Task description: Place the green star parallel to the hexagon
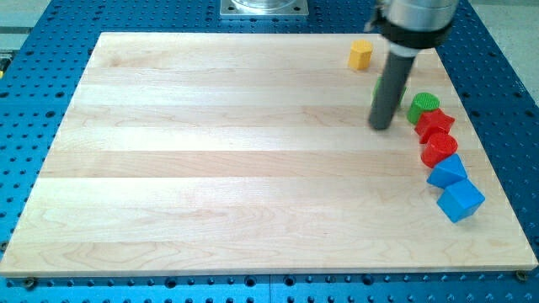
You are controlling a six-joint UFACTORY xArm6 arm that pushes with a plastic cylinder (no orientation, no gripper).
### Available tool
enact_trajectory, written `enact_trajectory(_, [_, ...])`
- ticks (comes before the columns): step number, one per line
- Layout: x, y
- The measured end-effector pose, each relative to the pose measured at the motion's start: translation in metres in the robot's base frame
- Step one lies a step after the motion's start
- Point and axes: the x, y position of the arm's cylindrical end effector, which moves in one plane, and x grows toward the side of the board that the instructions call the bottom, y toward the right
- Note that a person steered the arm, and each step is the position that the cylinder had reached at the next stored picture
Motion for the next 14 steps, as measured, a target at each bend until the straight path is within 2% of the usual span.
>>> enact_trajectory(1, [-0.045, 0.013])
enact_trajectory(2, [-0.053, 0.054])
enact_trajectory(3, [-0.061, 0.013])
enact_trajectory(4, [-0.061, -0.109])
enact_trajectory(5, [-0.026, -0.114])
enact_trajectory(6, [-0.043, -0.053])
enact_trajectory(8, [-0.084, -0.077])
enact_trajectory(9, [-0.093, -0.112])
enact_trajectory(10, [-0.062, -0.116])
enact_trajectory(12, [-0.087, -0.147])
enact_trajectory(13, [-0.106, -0.135])
enact_trajectory(14, [-0.085, -0.115])
